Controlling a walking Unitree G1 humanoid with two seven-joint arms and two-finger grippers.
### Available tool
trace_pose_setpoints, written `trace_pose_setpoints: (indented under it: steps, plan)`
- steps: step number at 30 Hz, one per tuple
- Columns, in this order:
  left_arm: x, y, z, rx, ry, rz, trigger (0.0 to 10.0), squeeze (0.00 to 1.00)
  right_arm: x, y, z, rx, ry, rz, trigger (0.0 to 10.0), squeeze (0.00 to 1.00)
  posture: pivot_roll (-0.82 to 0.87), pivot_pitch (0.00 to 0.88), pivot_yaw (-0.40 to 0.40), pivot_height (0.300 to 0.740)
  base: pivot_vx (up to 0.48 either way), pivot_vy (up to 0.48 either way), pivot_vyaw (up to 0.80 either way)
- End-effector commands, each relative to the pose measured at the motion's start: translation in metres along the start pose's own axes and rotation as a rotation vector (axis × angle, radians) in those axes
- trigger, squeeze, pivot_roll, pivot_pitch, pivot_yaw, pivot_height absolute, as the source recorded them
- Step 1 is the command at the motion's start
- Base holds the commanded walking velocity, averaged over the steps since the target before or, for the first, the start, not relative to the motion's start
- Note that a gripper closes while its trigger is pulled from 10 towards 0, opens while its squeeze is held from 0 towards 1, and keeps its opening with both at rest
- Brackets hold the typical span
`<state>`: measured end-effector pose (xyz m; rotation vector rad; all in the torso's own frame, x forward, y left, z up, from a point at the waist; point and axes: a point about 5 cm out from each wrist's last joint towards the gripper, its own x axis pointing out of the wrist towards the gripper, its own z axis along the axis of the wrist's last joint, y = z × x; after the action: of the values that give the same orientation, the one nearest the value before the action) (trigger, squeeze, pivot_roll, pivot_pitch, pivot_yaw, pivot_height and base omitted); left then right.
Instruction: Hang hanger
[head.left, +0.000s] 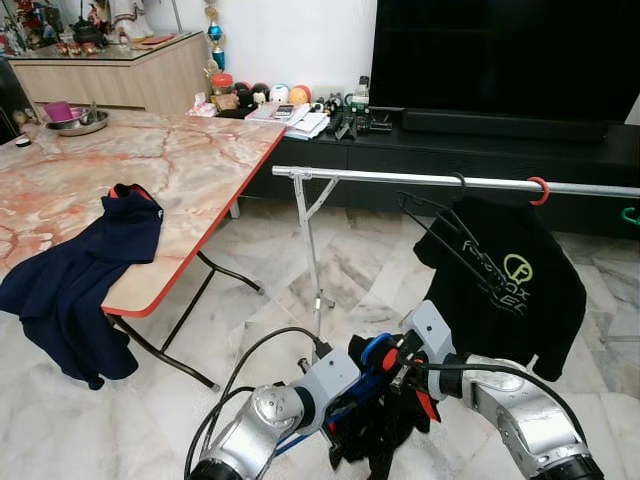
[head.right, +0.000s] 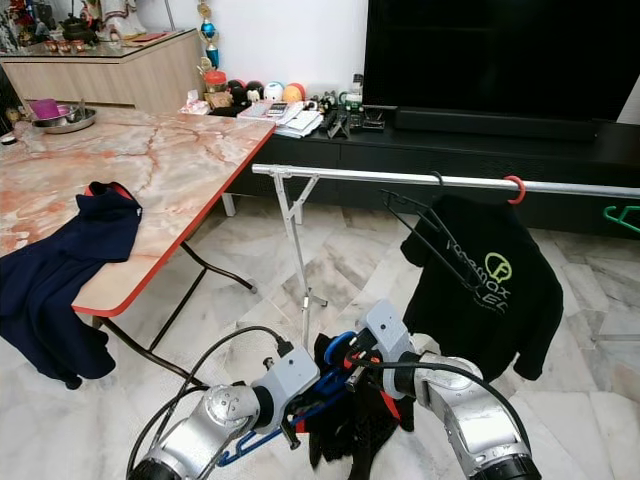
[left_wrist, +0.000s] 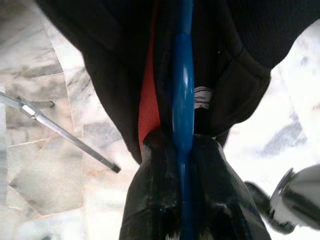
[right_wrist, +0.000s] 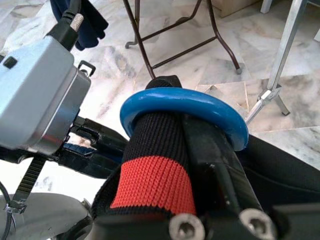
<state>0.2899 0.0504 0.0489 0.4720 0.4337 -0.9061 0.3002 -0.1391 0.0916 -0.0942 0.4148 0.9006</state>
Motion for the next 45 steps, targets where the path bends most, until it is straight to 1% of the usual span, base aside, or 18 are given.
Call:
trace_pose_setpoints:
  steps: [1,3,4,9,12,15,17,21,28,32,33,34,35,37,38,40,44,45]
  plan:
    - [0.0,-0.004,-0.022,-0.008,0.119,-0.001,10.0,0.0,-0.004,0.0,0.031,-0.062,-0.114,0.02,10.0,0.0,0.06,0.0,-0.027,0.74,0.0,0.0,0.0]
    - [0.0,-0.004,-0.022,-0.018,0.111,0.012,10.0,0.0,-0.004,0.0,0.03,-0.06,-0.112,0.016,10.0,0.0,0.06,0.0,-0.027,0.74,0.0,0.0,0.0]
    - [0.0,-0.001,-0.021,-0.049,0.098,0.041,10.0,0.0,-0.005,-0.002,0.028,-0.053,-0.104,0.004,10.0,0.0,0.06,0.0,-0.027,0.74,0.0,0.0,0.0]
    - [-0.002,0.005,-0.017,-0.096,0.055,0.093,10.0,0.0,-0.011,-0.013,0.016,-0.032,-0.055,-0.064,10.0,0.0,0.06,0.0,-0.032,0.74,0.0,0.0,0.0]
    - [-0.005,0.011,-0.008,-0.174,-0.041,0.125,10.0,0.0,-0.017,-0.026,-0.001,-0.032,0.034,-0.167,10.0,0.0,0.06,0.0,-0.034,0.74,0.0,0.0,0.0]
    - [-0.007,0.012,-0.001,-0.231,-0.118,0.105,10.0,0.0,-0.019,-0.033,-0.007,0.023,0.04,-0.236,10.0,0.0,0.06,0.0,-0.034,0.74,0.0,0.0,0.0]
    - [-0.008,0.004,0.003,-0.205,-0.151,0.031,10.0,0.0,-0.019,-0.037,-0.01,0.048,0.041,-0.277,10.0,0.0,0.06,0.0,-0.034,0.74,0.0,0.0,0.0]
    - [-0.008,-0.01,0.001,-0.145,-0.149,-0.076,10.0,0.0,-0.019,-0.04,-0.009,0.056,0.025,-0.295,10.0,0.0,0.06,0.0,-0.034,0.74,0.0,0.0,0.0]
    - [-0.008,-0.014,0.001,-0.143,-0.155,-0.098,10.0,0.0,-0.021,-0.049,-0.003,0.086,-0.008,-0.365,10.0,0.0,0.06,0.0,-0.034,0.74,0.0,0.0,0.0]
    - [-0.007,-0.007,0.004,-0.173,-0.179,-0.044,10.0,0.0,-0.015,-0.045,0.008,0.114,-0.061,-0.341,10.0,0.0,0.06,0.0,-0.034,0.74,0.0,0.0,0.0]
    - [-0.007,-0.004,0.008,-0.196,-0.205,-0.021,10.0,0.0,-0.011,-0.04,0.013,0.134,-0.094,-0.315,10.0,0.0,0.06,0.0,-0.032,0.74,0.0,0.0,0.0]
    - [-0.007,-0.004,0.008,-0.196,-0.205,-0.021,10.0,0.0,-0.011,-0.04,0.013,0.134,-0.094,-0.315,10.0,0.0,0.06,0.0,-0.032,0.74,0.0,0.0,0.0]
    - [-0.007,-0.003,0.011,-0.223,-0.236,-0.022,10.0,0.0,-0.008,-0.034,0.018,0.146,-0.131,-0.277,10.0,0.0,0.06,0.0,-0.034,0.74,0.0,0.0,0.0]
    - [-0.007,-0.003,0.013,-0.237,-0.25,-0.027,10.0,0.0,-0.007,-0.031,0.02,0.148,-0.148,-0.257,10.0,0.0,0.06,0.0,-0.034,0.74,0.0,0.0,0.0]
    - [-0.008,-0.003,0.015,-0.253,-0.267,-0.038,10.0,0.0,-0.006,-0.026,0.026,0.151,-0.182,-0.217,10.0,0.0,0.06,0.0,-0.036,0.74,0.0,0.0,0.0]
    - [-0.008,-0.005,0.016,-0.267,-0.272,-0.06,10.0,0.0,-0.005,-0.018,0.037,0.124,-0.237,-0.168,10.0,0.0,0.05,0.0,-0.037,0.74,0.0,0.0,0.0]
    - [-0.008,-0.009,0.015,-0.276,-0.275,-0.09,10.0,0.0,-0.006,-0.013,0.047,0.092,-0.294,-0.136,10.0,0.0,0.05,0.0,-0.037,0.74,0.0,0.0,0.0]
    - [-0.007,-0.011,0.015,-0.282,-0.276,-0.105,10.0,0.0,-0.006,-0.004,0.056,0.077,-0.338,-0.069,10.0,0.0,0.05,0.0,-0.032,0.74,0.0,0.0,0.0]
